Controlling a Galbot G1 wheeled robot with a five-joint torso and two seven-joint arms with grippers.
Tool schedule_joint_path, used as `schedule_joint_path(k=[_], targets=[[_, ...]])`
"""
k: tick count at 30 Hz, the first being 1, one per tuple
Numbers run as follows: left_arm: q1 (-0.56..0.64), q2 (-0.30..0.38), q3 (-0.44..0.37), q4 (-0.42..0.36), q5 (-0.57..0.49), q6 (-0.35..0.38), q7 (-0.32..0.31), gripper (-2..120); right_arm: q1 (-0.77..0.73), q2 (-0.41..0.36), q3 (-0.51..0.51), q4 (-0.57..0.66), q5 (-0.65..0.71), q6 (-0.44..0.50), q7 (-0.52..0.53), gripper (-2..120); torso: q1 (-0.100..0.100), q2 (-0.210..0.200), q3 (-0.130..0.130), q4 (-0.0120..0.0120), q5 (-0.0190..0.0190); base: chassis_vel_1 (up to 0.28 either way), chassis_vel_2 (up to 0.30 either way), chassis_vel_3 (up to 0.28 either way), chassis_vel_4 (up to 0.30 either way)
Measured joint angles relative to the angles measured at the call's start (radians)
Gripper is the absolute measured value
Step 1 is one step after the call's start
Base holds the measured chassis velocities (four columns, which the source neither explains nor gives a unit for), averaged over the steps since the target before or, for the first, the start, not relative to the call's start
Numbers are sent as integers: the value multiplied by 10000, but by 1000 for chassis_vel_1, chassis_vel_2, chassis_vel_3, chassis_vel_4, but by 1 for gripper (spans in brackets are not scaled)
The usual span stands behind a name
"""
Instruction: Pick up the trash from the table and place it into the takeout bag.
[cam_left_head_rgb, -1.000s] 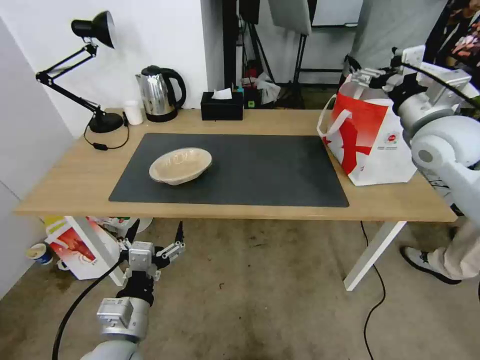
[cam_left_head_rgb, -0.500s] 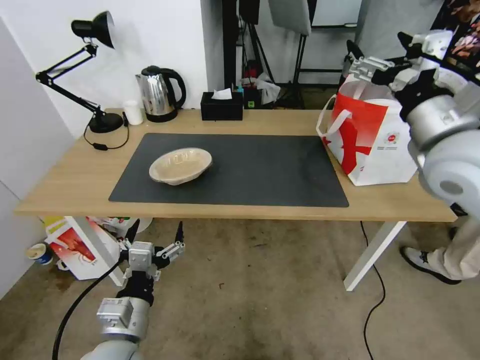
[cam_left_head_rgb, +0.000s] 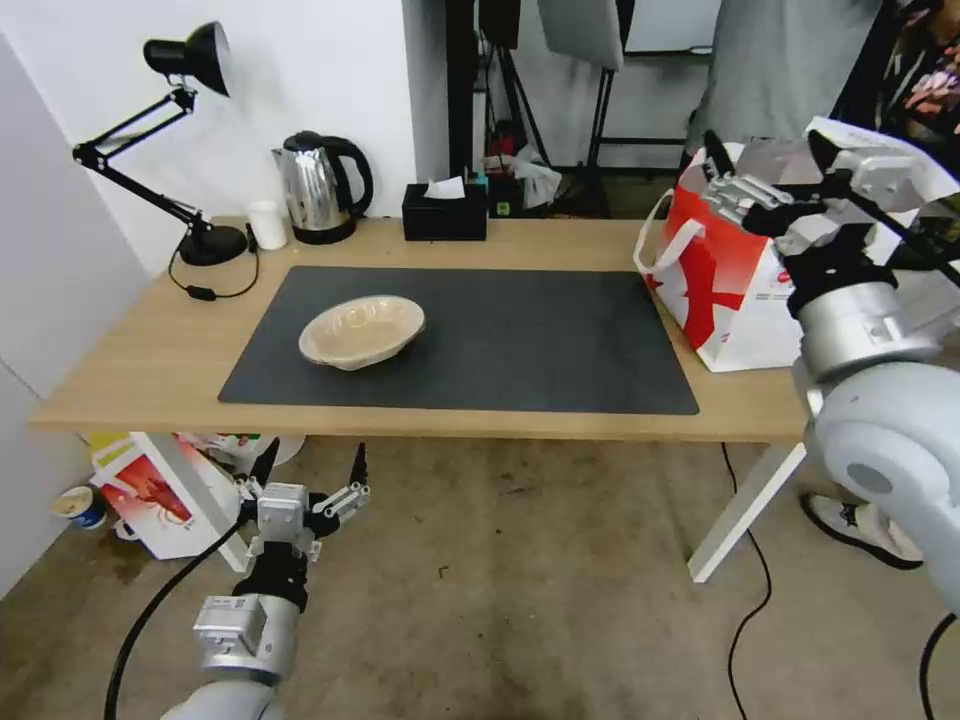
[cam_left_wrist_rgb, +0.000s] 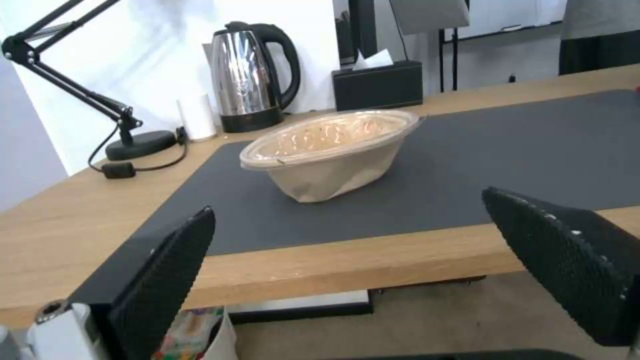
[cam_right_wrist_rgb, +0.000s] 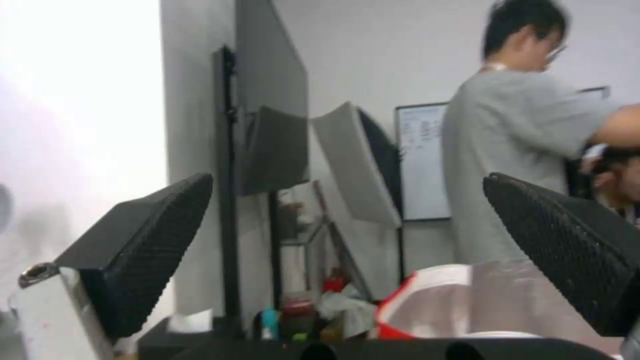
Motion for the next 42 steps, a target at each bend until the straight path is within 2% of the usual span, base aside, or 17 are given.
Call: schedule_joint_path(k=[4, 9, 11, 12, 13, 14, 17, 18, 21, 25, 32, 35, 42], targets=[[0, 0, 0, 0, 0, 0, 0, 100, -1687, 600, 948, 270, -705, 237, -273, 100, -1, -1, 0, -5, 3, 0, 0, 0, 0], [0, 1, -1, 0, 0, 0, 0, 100, -2717, 1302, 1255, 651, -1516, 374, -425, 100, 0, -1, 0, -2, 1, 0, 0, 0, 0], [1, -1, 0, 0, 0, 0, 0, 100, -3479, 2055, 1378, 967, -2326, 575, -580, 100, 0, 0, 0, 1, -2, 0, 0, 0, 0], [0, 1, 0, 0, 0, 0, 0, 100, -3627, 2197, 1388, 1011, -2473, 627, -618, 100, 0, 0, 0, 0, 1, 0, 0, 0, 0], [1, -2, -2, 0, 0, 0, -1, 100, -4185, 2776, 1395, 1191, -3105, 807, -731, 100, -1, 0, 0, -4, 3, 0, 0, 0, 0], [1, -2, -2, 0, 0, 0, -1, 100, -4185, 2776, 1395, 1191, -3105, 807, -731, 100, -1, 0, 0, -4, 3, 0, 0, 0, 0], [0, 0, 0, 0, 0, 0, 0, 100, -5159, 3819, 1171, 1539, -4203, 1204, -879, 100, 0, 0, 0, -3, 0, 0, 0, 0, 0], [0, 0, 0, 0, 0, 0, 0, 100, -5159, 3819, 1171, 1539, -4203, 1204, -879, 100, 0, 0, 0, -3, 0, 0, 0, 0, 0], [0, 0, 0, 0, 0, 0, 0, 100, -5951, 4723, 753, 1580, -5501, 1786, -945, 100, -1, 0, -1, -2, 0, 0, 0, 0, 0], [1, 0, -1, 0, 0, 0, 0, 100, -6396, 5224, 273, 1337, -6470, 2430, -966, 100, -1, 0, 0, -2, 2, 0, 0, 0, 0], [0, 0, 0, 0, 0, 0, 0, 100, -6727, 5668, -462, 945, -7445, 3138, -886, 100, 1, -1, 1, -1, 1, 0, 0, 0, 0], [0, 0, -1, 0, 0, 0, 0, 100, -6957, 6025, -1080, 487, -8258, 3791, -796, 100, 1, -1, 0, -1, 1, 0, 0, 0, 0], [0, 0, -1, 0, 0, 0, 0, 100, -7117, 6380, -1645, -435, -9005, 4801, -1152, 100, 0, -1, 0, -1, 0, 0, 0, 0, 0]])
